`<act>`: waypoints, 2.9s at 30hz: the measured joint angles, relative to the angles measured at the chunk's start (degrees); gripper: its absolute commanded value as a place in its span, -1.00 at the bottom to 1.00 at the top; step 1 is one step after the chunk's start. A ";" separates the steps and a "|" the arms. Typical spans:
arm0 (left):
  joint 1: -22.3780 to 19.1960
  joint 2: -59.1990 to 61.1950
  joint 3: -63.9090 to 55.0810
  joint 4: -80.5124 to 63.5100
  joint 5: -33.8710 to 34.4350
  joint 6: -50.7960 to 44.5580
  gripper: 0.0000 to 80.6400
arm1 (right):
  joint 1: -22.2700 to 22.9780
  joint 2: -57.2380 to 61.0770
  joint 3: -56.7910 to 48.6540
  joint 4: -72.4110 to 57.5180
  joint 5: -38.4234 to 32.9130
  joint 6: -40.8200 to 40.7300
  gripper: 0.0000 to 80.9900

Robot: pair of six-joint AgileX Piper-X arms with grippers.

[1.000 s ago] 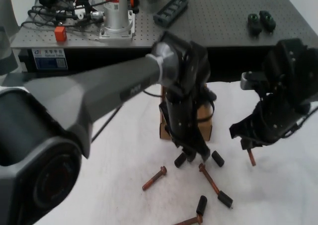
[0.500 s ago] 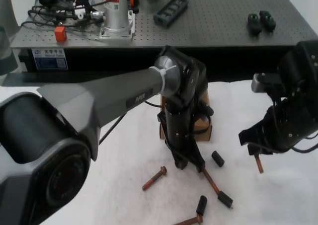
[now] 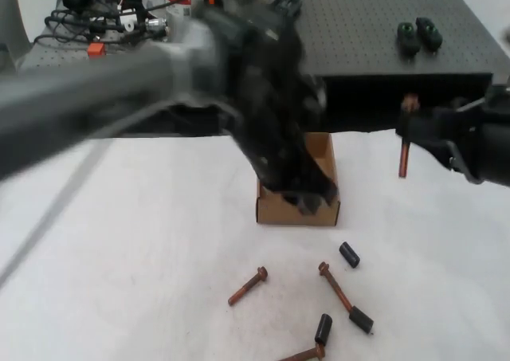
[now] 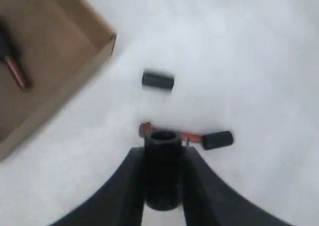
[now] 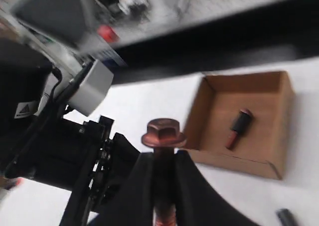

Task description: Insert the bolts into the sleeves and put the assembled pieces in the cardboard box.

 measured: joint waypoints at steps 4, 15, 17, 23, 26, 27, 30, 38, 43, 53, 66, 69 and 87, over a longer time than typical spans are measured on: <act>-0.36 -11.54 16.87 -18.54 10.35 -2.58 -0.98 | 3.14 -0.30 8.59 -21.73 -3.81 13.90 -0.93; -0.61 -19.64 30.80 -37.46 16.44 -8.97 -0.98 | 9.45 5.24 9.56 -27.91 -4.70 17.80 -0.93; -0.61 -19.74 30.96 -38.26 16.71 -9.38 -0.98 | 9.45 5.59 9.56 -27.91 -4.70 17.80 -0.93; -0.61 -19.74 30.95 -39.41 17.43 -9.38 -0.98 | 9.45 6.59 9.56 -27.91 -4.70 17.80 -0.93; -0.61 -19.74 30.95 -39.53 17.61 -9.56 -0.98 | 9.45 6.59 9.56 -28.04 -5.00 17.70 -0.93; -0.61 -19.74 30.95 -39.53 17.71 -9.81 -0.98 | 9.45 6.59 9.56 -28.04 -5.29 17.53 -0.93; -0.61 -19.74 31.09 -39.53 17.87 -10.37 -0.98 | 9.45 6.59 9.56 -28.03 -6.02 17.20 -0.93; -0.61 -19.74 31.08 -39.53 20.25 -10.85 -0.98 | 9.45 6.59 9.56 -28.07 -8.17 15.87 -0.93; -0.61 -19.74 31.08 -40.25 20.60 -11.37 -0.98 | 9.50 6.59 9.56 -27.97 -9.27 15.60 -0.93; -0.61 -19.74 31.15 -43.51 17.89 -15.13 -0.98 | 9.50 6.59 9.56 -28.34 -9.57 14.50 -0.93; -0.61 -19.74 31.15 -45.81 9.71 -14.44 -0.98 | 8.57 6.59 9.63 -27.46 -13.02 12.83 -0.13; -0.33 -19.32 30.74 -45.81 4.62 -15.83 -0.98 | 4.79 5.34 9.63 -24.32 -13.36 12.23 -0.14; 3.10 29.95 -29.72 2.82 -24.31 -9.53 -0.98 | -2.27 -0.46 9.63 19.33 4.57 -4.30 -0.14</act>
